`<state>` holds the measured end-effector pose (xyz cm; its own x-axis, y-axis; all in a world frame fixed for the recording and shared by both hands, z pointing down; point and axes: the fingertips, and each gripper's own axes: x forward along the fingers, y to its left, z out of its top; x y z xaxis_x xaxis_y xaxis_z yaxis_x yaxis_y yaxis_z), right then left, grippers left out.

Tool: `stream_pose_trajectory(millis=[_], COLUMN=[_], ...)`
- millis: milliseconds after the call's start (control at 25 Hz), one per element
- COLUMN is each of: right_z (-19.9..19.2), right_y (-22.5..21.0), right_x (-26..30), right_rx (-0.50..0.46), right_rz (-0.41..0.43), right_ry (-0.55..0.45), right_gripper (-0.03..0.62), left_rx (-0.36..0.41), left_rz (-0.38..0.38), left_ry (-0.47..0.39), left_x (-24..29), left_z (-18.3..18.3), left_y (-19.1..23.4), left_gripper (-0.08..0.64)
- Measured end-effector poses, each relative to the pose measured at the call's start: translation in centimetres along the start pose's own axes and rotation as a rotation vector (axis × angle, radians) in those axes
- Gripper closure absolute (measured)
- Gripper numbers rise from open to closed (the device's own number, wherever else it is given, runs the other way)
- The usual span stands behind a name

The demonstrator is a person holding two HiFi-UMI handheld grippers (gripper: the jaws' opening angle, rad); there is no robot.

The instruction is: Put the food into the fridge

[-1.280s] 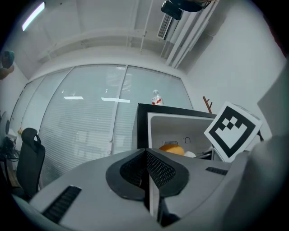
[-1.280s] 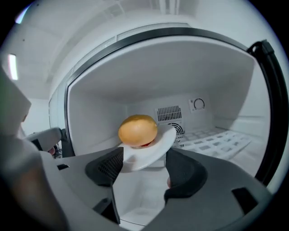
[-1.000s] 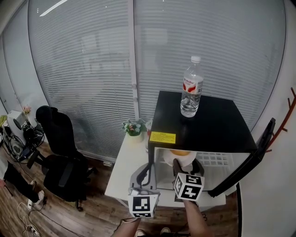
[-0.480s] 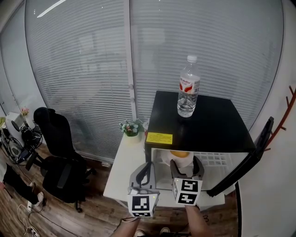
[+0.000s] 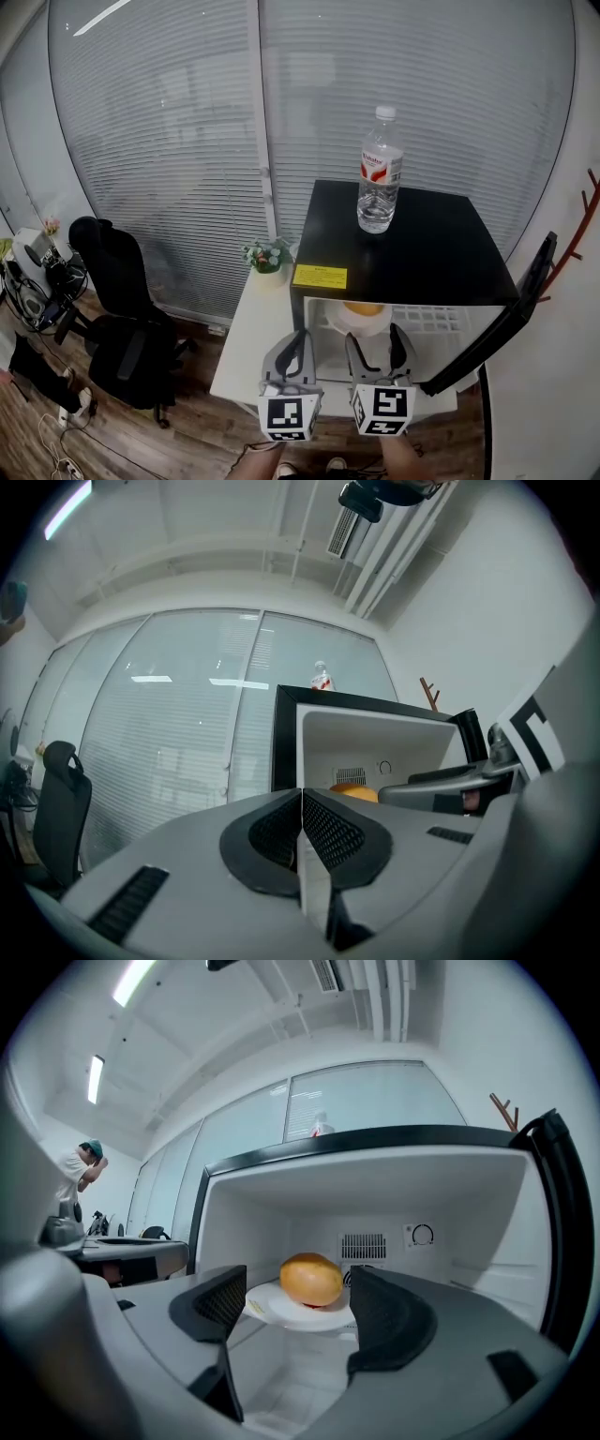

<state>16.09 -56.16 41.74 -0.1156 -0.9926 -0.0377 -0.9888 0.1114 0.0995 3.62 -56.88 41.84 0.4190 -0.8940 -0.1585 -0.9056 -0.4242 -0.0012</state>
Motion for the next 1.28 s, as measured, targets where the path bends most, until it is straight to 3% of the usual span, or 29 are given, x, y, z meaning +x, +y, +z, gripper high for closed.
stream_pose_trajectory(millis=[160, 200, 280, 320, 480, 1280], right_z=[0.8, 1.1, 1.5, 1.6, 1.7, 1.7], right_y=[0.3, 0.3, 0.0, 0.0, 0.5, 0.7], right_x=[-0.9, -1.1, -1.7, -1.9, -2.1, -2.4], right_rx=[0.018, 0.022, 0.027, 0.026, 0.011, -0.011], right_rz=[0.029, 0.026, 0.014, 0.011, 0.022, 0.017], right_ry=[-0.050, -0.064, -0.095, -0.104, -0.102, -0.114], right_gripper=[0.235, 0.264, 0.416, 0.461, 0.546, 0.563], left_rx=[-0.002, 0.003, 0.004, 0.003, 0.000, 0.014], left_rz=[0.007, 0.008, 0.011, 0.010, 0.011, -0.011], left_ry=[0.009, 0.013, 0.018, 0.020, 0.027, 0.005], left_x=[-0.3, -0.4, -0.7, -0.8, -1.2, -1.4], left_z=[-0.3, -0.4, -0.5, -0.5, -0.7, -0.2], left_y=[0.0, 0.0, 0.0, 0.0, -0.1, -0.9], left_gripper=[0.531, 0.531, 0.531, 0.531, 0.531, 0.531])
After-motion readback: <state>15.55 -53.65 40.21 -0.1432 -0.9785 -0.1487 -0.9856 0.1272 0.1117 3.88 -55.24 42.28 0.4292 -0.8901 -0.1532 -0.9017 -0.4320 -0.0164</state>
